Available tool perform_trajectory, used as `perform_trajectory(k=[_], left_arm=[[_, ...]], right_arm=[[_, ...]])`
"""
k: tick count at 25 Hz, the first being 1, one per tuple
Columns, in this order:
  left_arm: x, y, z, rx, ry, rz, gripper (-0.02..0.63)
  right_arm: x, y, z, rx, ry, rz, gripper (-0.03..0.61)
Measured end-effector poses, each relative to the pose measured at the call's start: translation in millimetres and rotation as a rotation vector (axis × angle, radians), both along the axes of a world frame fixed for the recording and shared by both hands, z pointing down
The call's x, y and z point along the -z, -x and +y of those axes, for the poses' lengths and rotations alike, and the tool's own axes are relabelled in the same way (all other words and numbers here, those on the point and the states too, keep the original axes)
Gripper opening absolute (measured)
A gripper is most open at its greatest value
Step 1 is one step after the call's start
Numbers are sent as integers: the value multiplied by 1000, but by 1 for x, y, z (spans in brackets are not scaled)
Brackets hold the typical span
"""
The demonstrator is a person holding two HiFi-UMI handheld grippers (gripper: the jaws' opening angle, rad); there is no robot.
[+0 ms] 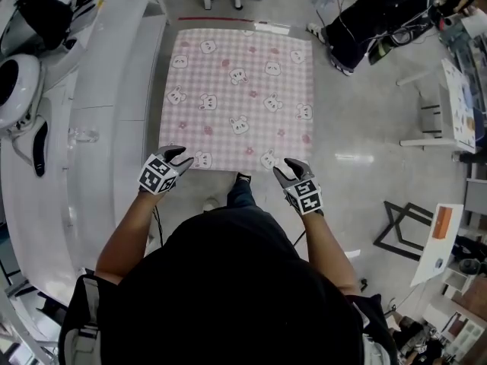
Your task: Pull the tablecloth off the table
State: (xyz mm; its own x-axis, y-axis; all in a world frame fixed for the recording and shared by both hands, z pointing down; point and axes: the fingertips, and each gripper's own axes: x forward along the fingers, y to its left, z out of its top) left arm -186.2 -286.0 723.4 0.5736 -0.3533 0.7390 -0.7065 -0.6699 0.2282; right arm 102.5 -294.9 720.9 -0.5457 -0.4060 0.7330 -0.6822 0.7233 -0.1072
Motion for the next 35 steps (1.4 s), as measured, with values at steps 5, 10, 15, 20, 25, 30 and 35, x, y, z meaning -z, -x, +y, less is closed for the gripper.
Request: perform_trajectory(k=[5, 10, 15, 20, 25, 30, 35], left_arm=[[-27, -6, 8, -111, -28, -132, 183], [-58, -15, 14, -253, -69, -275, 198], [-85, -18, 27, -378, -90, -410, 215], [-112, -24, 31, -442, -74, -472, 234], [-145, -29, 42, -492, -38, -516, 276], [-180, -30, 50, -515, 1, -571, 295], [-202, -31, 52, -527, -20, -599, 308]], right_arm=[[-32, 1, 7, 62, 37, 69, 227], [-65, 0, 10, 132, 62, 146, 241], [-94, 0, 20, 191, 91, 207, 253], [-126, -1, 27, 244, 114, 277, 273], [-155, 2, 38, 304, 128, 348, 298], [-186, -8, 42, 333, 146, 426, 319], [-205, -23, 35, 323, 113, 504, 367]])
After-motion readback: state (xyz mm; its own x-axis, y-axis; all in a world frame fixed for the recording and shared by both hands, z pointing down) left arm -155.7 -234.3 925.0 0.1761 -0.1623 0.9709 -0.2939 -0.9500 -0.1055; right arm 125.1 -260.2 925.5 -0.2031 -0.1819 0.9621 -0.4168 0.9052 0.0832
